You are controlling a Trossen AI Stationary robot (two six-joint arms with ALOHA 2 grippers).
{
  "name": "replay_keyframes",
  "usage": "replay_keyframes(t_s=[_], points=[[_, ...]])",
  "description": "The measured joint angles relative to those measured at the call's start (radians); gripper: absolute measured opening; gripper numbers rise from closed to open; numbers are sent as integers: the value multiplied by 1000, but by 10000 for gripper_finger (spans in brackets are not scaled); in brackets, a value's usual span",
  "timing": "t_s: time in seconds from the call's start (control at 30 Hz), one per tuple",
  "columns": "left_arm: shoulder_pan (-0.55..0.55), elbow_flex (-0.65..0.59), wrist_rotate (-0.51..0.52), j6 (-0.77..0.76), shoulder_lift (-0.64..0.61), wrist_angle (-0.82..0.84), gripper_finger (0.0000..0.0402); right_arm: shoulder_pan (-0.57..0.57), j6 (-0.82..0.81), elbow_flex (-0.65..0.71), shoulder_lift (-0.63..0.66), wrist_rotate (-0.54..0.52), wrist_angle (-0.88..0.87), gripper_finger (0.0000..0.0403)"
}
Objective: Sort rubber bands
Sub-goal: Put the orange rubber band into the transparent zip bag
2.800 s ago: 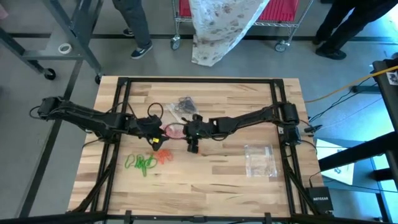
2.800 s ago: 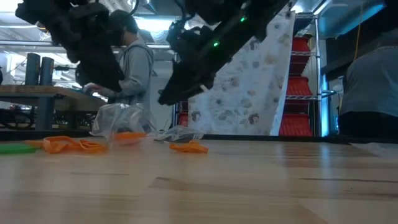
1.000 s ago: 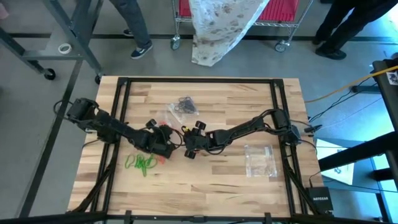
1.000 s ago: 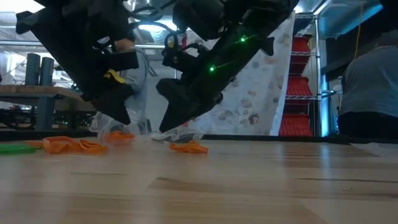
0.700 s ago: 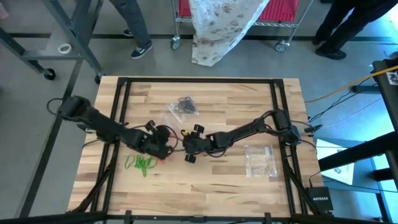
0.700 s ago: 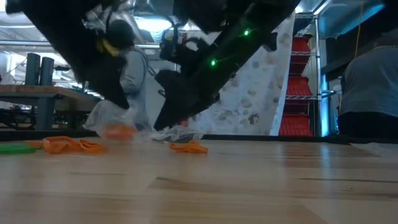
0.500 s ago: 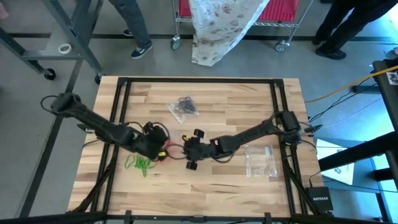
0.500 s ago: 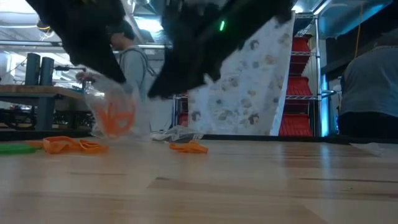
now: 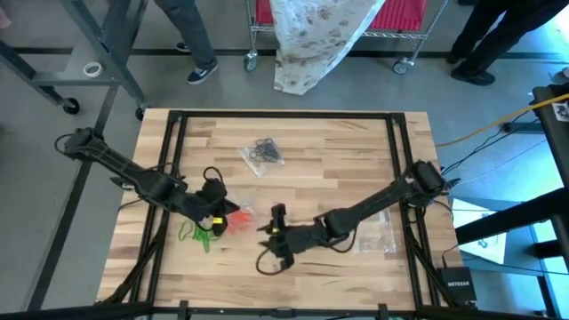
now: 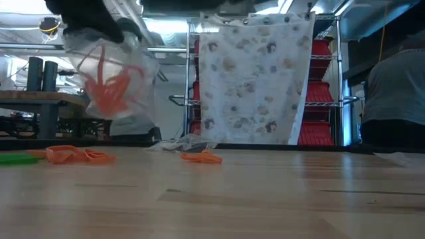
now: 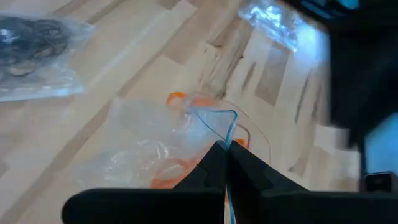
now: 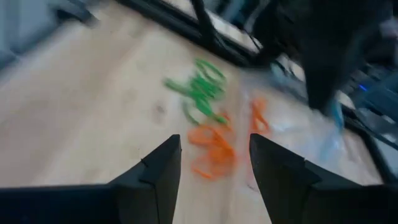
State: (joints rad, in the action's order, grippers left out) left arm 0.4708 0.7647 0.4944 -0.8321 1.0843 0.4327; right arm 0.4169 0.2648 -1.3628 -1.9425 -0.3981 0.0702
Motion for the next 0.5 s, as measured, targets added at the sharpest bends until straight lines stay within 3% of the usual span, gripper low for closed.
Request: replay_keyframes(t_s=[0.27, 0.5], points=[[1, 0, -21, 12, 9, -73, 0, -41, 9, 2, -33, -82, -13, 182], [-4, 0, -24, -9, 12, -85, 0, -45, 153, 2, -39, -50, -19, 182]])
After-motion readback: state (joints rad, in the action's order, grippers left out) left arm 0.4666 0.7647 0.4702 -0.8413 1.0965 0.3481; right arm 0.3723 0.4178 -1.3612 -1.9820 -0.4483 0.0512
